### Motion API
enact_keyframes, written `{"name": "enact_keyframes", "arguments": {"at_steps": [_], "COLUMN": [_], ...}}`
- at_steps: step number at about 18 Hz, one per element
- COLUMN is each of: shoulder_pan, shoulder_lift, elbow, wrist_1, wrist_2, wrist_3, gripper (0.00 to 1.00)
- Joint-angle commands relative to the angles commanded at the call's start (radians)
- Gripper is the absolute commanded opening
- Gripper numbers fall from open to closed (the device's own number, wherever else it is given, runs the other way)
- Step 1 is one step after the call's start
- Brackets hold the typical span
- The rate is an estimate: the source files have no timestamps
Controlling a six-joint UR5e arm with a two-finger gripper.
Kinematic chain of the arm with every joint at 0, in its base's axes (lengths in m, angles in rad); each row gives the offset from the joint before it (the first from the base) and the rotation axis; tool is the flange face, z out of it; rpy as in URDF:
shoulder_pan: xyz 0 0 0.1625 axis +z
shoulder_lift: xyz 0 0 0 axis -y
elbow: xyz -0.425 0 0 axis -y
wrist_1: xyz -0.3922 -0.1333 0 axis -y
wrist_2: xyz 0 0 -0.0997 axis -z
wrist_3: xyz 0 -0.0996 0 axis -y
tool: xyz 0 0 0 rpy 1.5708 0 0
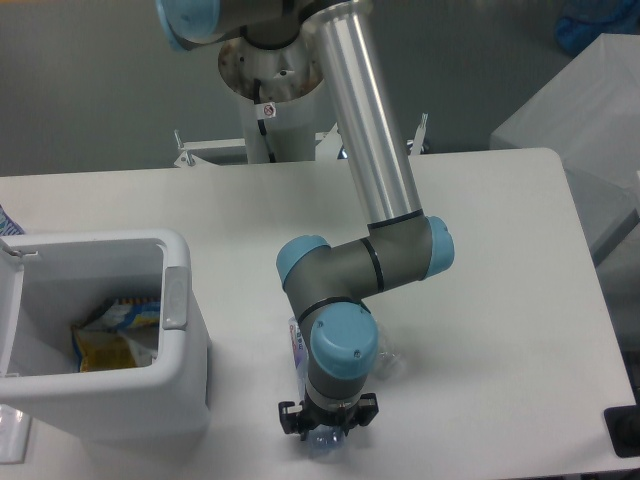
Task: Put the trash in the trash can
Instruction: 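Lower the gripper over the blue-labelled bottle and close on it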
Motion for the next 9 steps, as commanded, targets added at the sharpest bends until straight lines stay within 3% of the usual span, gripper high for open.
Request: {"name": "enact_keyframes", "arguments": {"at_steps": [9], "shoulder_pan": [-0.008], "shoulder_lift": [0.008], "elbow": [-0.002], "wrist_1": [0.0], "wrist_2": [0.006], "wrist_3": [0.002], "gripper": [0.63]}}
